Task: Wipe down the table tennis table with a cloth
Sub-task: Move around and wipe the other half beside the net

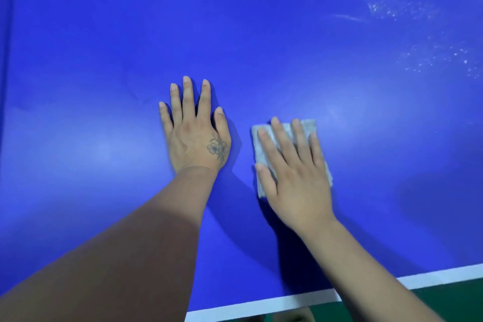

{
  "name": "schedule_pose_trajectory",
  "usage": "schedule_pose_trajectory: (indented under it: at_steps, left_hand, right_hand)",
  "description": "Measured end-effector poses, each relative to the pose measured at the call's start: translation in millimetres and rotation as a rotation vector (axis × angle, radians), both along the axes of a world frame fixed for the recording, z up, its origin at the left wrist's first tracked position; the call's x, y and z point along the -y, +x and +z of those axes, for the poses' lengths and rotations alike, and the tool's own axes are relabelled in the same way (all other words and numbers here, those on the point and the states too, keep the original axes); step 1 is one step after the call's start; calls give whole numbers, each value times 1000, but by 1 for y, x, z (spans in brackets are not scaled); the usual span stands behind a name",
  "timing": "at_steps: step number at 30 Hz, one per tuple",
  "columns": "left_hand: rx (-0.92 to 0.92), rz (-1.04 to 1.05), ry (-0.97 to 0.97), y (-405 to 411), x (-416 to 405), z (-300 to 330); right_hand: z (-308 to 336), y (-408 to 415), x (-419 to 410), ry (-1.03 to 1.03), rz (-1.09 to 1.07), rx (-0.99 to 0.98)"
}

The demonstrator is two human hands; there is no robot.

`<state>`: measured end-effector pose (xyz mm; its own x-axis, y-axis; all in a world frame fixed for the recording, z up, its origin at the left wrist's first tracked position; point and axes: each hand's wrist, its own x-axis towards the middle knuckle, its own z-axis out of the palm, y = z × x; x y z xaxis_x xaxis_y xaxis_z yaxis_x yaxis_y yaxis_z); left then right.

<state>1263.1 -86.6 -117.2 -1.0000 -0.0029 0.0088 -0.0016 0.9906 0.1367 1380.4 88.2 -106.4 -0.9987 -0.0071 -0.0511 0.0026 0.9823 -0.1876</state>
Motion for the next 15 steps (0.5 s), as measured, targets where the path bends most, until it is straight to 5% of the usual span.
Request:
schedule_pose_trajectory:
  at_steps: [6, 15]
  left_hand:
    - [-6, 5, -4, 1, 0, -1]
    - [-13, -2, -8, 0, 0, -2]
  right_hand:
    - [8, 62, -70, 43, -116, 64]
    - [-11, -27, -69, 19, -436, 43]
